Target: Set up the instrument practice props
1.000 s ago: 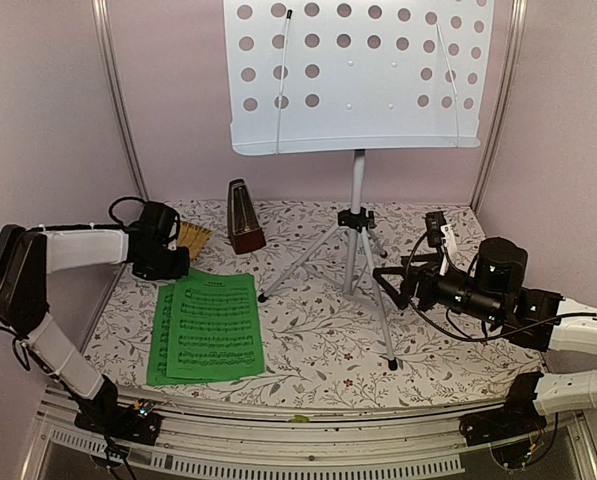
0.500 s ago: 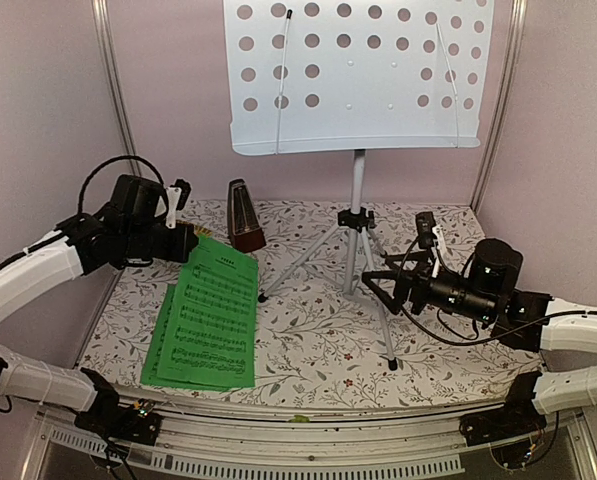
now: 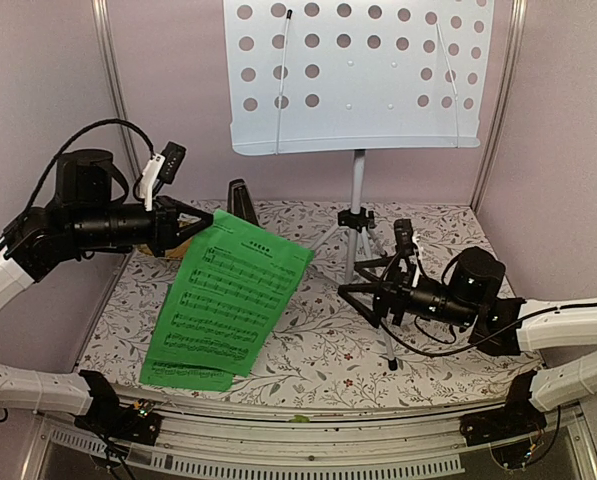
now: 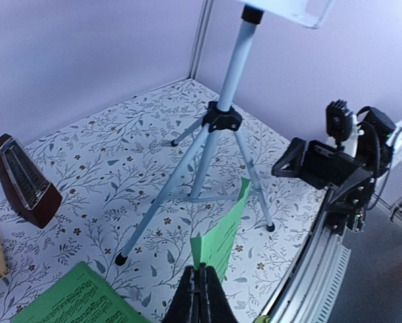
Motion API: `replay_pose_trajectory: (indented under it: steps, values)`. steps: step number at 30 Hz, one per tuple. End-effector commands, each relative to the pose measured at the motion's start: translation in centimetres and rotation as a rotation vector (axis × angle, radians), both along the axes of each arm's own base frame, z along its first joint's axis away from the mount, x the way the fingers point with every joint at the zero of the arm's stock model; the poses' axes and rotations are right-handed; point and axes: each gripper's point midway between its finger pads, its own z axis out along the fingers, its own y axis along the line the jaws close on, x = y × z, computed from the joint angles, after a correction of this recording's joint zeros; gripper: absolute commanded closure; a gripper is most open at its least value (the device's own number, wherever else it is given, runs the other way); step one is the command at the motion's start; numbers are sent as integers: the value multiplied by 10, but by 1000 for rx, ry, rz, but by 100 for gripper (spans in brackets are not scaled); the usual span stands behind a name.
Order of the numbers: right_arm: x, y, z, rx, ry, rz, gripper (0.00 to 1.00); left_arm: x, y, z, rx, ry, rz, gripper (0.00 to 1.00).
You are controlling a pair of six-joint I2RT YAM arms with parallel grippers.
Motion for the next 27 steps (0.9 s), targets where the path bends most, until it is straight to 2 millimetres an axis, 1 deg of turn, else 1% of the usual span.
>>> replay_pose_trajectory:
  steps: [1,4,6,8,10,15,18,19,21,24,26,27]
  values:
    - [-8,11,5,91,-14,40,0,-27,-22,37,-119,-41,-157,100]
    - [-10,20,4,124,-18,60,0,-36,-31,57,-183,-64,-206,100]
    - [-14,25,4,149,-19,90,2,-39,-33,69,-226,-77,-219,100]
    - [-18,28,11,191,-34,119,3,-41,-36,80,-274,-86,-232,100]
    - [-22,33,14,212,-30,147,6,-42,-38,87,-305,-92,-239,100]
    - [-34,48,24,241,-26,219,15,-37,-40,98,-369,-122,-205,100]
    - [-37,48,36,272,-21,230,24,-33,-39,104,-407,-143,-183,100]
    - [-37,47,41,284,-21,231,29,-33,-39,107,-419,-151,-183,100]
    - [-37,45,51,307,-12,226,43,-33,-41,110,-433,-161,-187,100]
    - [-32,40,67,328,6,192,74,-32,-45,112,-438,-166,-196,100]
    - [-29,39,77,317,22,170,97,-33,-48,115,-446,-171,-204,100]
    - [-25,37,79,303,28,142,100,-34,-48,117,-450,-174,-208,100]
